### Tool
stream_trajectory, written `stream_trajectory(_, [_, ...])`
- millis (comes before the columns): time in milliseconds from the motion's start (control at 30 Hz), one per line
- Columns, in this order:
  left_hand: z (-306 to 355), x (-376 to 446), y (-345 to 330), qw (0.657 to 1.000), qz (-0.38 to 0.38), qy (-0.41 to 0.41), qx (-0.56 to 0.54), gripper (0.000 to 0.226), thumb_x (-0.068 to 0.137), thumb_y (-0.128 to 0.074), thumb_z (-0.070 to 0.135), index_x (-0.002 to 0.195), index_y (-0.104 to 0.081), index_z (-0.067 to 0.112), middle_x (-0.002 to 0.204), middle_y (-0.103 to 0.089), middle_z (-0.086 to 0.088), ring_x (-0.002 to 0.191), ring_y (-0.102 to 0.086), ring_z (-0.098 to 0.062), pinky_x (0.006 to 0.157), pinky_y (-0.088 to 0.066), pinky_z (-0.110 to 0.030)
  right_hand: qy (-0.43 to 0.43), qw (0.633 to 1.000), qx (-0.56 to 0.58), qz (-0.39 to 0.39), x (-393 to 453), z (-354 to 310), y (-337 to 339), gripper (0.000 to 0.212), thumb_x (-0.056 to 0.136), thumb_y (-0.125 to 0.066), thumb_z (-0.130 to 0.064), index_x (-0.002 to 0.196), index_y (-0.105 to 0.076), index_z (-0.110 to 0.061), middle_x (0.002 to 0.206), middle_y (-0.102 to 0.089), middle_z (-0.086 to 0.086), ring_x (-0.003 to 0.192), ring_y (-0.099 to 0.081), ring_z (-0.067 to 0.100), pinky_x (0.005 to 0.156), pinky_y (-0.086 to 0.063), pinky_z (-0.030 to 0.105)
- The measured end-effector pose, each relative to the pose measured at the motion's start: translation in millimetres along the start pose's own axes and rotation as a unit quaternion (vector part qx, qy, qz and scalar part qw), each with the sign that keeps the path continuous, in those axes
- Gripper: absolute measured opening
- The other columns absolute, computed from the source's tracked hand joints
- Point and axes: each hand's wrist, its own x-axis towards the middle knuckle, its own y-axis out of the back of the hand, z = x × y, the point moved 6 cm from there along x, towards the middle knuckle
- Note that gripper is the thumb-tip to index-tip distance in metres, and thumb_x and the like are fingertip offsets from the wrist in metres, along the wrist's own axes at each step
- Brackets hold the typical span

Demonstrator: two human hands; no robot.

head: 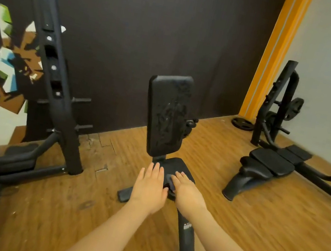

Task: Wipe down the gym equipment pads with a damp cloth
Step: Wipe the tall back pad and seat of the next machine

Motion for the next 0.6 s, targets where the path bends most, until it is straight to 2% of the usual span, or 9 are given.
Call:
stream_trajectory(200, [-40.0,126.8,-0.8,1.000,0.020,0.018,0.017,0.064,0.103,-0.024,0.043,0.153,-0.003,0.010,0.161,0.000,-0.009,0.148,0.002,-0.024,0.119,-0.003,-0.041,0.010,0.999,-0.007,0.032,120.2,36.1,12.8,0.061,0.095,-0.042,-0.007,0.149,-0.015,-0.017,0.157,-0.009,0.002,0.144,-0.005,0.018,0.116,-0.013,0.031])
stream_trajectory(433, [-121.0,332.2,26.2,0.997,0.073,0.036,-0.005,0.065,0.103,-0.026,0.042,0.153,0.000,0.009,0.161,0.004,-0.009,0.148,0.005,-0.024,0.120,-0.005,-0.040,-0.024,0.998,0.016,0.060,301.4,90.1,34.1,0.063,0.095,-0.042,-0.007,0.149,-0.013,-0.017,0.157,-0.008,0.001,0.144,-0.004,0.016,0.117,-0.010,0.028])
stream_trajectory(533, [-152.8,399.0,40.8,0.996,0.083,0.030,-0.019,0.066,0.103,-0.026,0.042,0.152,0.002,0.009,0.161,0.006,-0.009,0.147,0.006,-0.025,0.120,-0.004,-0.040,-0.032,0.998,0.025,0.057,372.9,107.0,55.9,0.058,0.097,-0.038,-0.007,0.149,-0.015,-0.017,0.157,-0.010,0.000,0.144,-0.005,0.015,0.116,-0.010,0.026])
stream_trajectory(600, [-174.1,433.9,52.6,0.994,0.097,0.036,-0.029,0.066,0.102,-0.027,0.043,0.153,0.002,0.010,0.161,0.005,-0.008,0.148,0.006,-0.024,0.118,-0.003,-0.039,-0.034,0.995,0.044,0.085,418.7,107.8,77.6,0.053,0.099,-0.036,-0.012,0.148,-0.018,-0.019,0.156,-0.013,-0.002,0.144,-0.006,0.014,0.115,-0.011,0.027])
